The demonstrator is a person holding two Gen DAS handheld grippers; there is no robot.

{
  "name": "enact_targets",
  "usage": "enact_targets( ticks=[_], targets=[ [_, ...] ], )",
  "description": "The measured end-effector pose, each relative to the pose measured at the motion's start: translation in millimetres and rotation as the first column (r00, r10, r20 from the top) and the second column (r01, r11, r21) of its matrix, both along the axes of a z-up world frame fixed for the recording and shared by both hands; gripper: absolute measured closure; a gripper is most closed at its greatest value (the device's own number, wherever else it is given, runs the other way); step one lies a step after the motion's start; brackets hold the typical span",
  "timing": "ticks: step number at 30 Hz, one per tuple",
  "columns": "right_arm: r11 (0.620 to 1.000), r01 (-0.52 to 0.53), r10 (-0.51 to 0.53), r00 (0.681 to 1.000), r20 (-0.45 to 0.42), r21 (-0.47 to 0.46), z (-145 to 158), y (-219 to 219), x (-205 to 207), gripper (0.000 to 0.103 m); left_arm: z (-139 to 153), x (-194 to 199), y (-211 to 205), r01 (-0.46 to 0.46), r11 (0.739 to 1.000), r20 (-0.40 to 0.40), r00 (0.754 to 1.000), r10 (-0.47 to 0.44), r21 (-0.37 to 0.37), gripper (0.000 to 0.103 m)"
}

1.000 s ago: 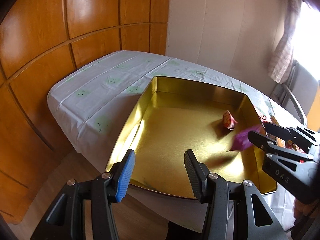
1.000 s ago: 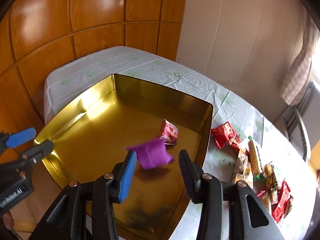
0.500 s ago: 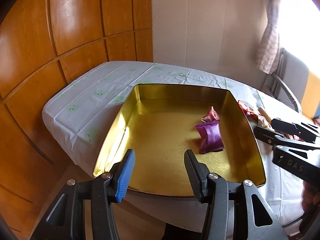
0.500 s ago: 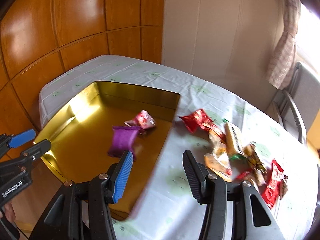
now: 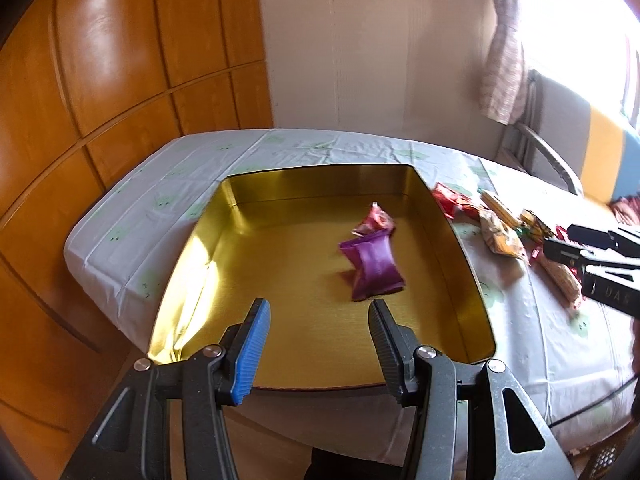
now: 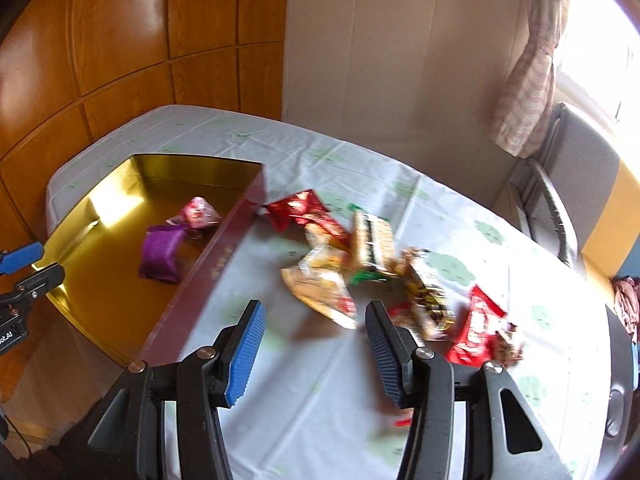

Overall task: Organize snacks
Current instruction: 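Move the left tool to the pile and grasp the red pack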

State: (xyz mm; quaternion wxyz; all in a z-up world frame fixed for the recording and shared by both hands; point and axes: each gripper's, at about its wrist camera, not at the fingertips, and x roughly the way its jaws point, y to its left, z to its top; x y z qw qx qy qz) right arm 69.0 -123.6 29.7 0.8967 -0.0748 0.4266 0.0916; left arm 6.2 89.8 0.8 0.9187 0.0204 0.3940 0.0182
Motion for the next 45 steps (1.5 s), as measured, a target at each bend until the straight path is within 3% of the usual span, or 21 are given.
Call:
enact_targets(
  ticks=[9,16,19,23,27,34,40,43,45],
  targets=[
    [0.995,0.080,-0.081,0.996,-0.022,-0.059,3,-73,5,0.050,0,8,-39,0.148,0.989,-0.019,0.989,-0.148,0.021,0.051],
    [0.992,0.114,-0.117,0.992,-0.055,-0.048,-7,-128,8,0.050,10,28,-72,0.288,0.958,-0.042,0.957,-0.287,0.015,0.052],
    [0.991,0.133,-0.134,0.988,-0.073,-0.022,-14,-145,8,0.050,14,46,-88,0.337,0.941,-0.073,0.938,-0.339,-0.045,0.058],
    [0.987,0.160,-0.158,0.983,-0.094,0.019,-25,-162,6,0.050,18,74,-110,0.367,0.929,-0.090,0.925,-0.370,-0.051,0.067],
    [0.981,0.185,-0.177,0.977,-0.114,0.059,-31,-171,7,0.050,16,110,-129,0.399,0.917,-0.135,0.909,-0.395,0.005,0.076],
    [0.975,0.185,-0.173,0.979,-0.110,0.119,-26,-176,9,0.050,4,178,-153,0.446,0.891,-0.229,0.879,-0.418,0.087,0.076],
    [0.971,0.188,-0.172,0.978,-0.118,0.146,-24,-179,10,0.050,-25,210,-183,0.572,0.806,-0.351,0.794,-0.497,0.152,0.075],
    [0.969,0.191,-0.173,0.978,-0.120,0.158,-23,-180,10,0.050,-41,220,-195,0.630,0.755,-0.418,0.744,-0.521,0.182,0.067],
    [0.966,0.195,-0.176,0.977,-0.123,0.168,-22,-182,10,0.050,-51,226,-200,0.654,0.728,-0.453,0.724,-0.520,0.208,0.064]
  ],
)
